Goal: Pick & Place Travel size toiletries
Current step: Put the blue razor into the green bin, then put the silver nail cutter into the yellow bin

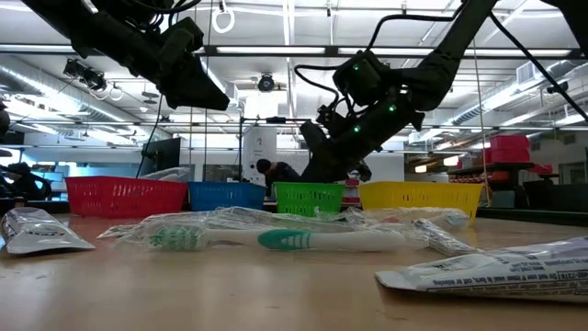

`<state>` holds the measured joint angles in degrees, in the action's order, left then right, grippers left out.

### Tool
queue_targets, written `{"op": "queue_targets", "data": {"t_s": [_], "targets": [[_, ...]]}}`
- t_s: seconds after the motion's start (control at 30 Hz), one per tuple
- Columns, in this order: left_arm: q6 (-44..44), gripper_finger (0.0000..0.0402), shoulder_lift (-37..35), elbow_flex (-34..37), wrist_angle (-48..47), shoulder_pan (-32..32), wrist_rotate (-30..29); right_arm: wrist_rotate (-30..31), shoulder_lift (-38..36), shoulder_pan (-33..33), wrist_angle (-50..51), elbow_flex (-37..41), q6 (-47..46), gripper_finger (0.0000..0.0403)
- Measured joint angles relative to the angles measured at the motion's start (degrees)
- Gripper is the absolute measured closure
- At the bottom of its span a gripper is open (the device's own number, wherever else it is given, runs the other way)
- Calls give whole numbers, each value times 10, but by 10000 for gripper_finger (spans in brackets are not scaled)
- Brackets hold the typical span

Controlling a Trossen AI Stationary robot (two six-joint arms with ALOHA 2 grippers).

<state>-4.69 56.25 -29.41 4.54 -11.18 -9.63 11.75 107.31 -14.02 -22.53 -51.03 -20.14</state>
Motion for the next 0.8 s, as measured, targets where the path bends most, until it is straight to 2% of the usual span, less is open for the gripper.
{"op": "queue_targets", "data": {"t_s": [0.13,0.3,0.67,0.8], "targets": [[0,267,0,0,0,0,0,-4,0,-3,28,0,-8,336],[0,267,0,0,0,0,1,-43,0,-7,34,0,-9,322],[-5,267,0,0,0,0,2,-44,0,-18,9,0,1,252],[-5,267,0,0,-1,0,2,-45,-9,-17,-1,0,37,232]]}}
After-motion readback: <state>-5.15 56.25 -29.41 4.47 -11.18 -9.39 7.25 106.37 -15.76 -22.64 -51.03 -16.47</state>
